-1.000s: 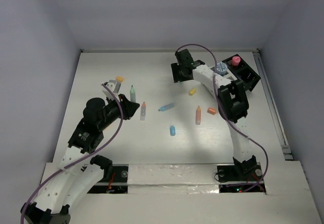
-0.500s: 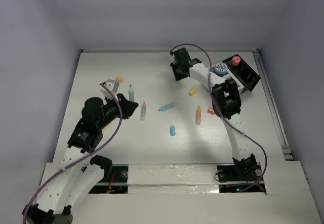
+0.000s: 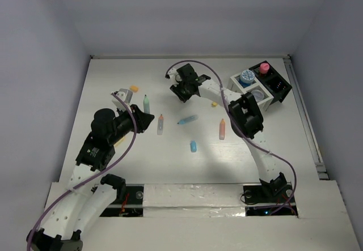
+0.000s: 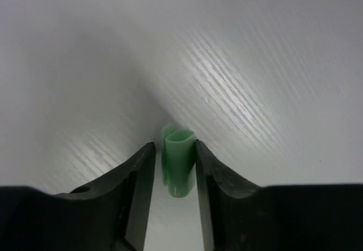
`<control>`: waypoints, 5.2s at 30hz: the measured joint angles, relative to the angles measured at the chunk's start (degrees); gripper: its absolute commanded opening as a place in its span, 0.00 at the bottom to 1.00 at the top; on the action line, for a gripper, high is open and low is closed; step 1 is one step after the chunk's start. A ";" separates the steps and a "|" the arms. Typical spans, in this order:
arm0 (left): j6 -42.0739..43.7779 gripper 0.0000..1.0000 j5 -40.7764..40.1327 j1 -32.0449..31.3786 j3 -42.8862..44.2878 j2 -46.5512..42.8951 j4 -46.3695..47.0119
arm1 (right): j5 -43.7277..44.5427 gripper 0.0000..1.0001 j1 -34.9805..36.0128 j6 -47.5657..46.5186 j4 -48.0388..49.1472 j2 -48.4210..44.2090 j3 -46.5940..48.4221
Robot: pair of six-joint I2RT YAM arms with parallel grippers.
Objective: Sort the stationery into containers
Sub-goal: Move the pen cap to the center of the board, then pick up the pen cap from the center of the board.
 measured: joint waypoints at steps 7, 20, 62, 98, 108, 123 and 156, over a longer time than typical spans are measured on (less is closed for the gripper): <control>0.00 0.00 0.02 0.68 0.00 0.13 0.00 | -0.44 0.80 -0.68 -2.51 2.36 -4.24 -6.67; 0.00 0.00 0.02 1.11 -0.02 0.37 0.00 | -8.87 0.85 -1.09 17.35 15.39 -25.07 -27.98; 0.00 0.00 0.02 1.11 -0.76 0.22 0.00 | -4.33 0.85 -1.55 43.91 25.62 -11.54 -25.07; 0.00 0.00 -0.02 1.11 -0.76 0.22 0.00 | -4.48 0.46 -4.11 43.12 17.35 -0.57 -6.84; 0.00 0.00 -0.02 1.49 -0.76 0.22 0.00 | -5.31 0.90 -4.07 40.30 15.34 -0.35 -4.50; 0.00 0.00 0.02 1.53 -0.76 -0.50 0.00 | -10.40 0.80 -3.93 45.88 18.08 -7.10 -15.96; 0.00 0.00 0.00 1.53 -0.76 -0.48 0.00 | -8.90 0.35 -3.58 47.25 16.06 -0.26 -6.32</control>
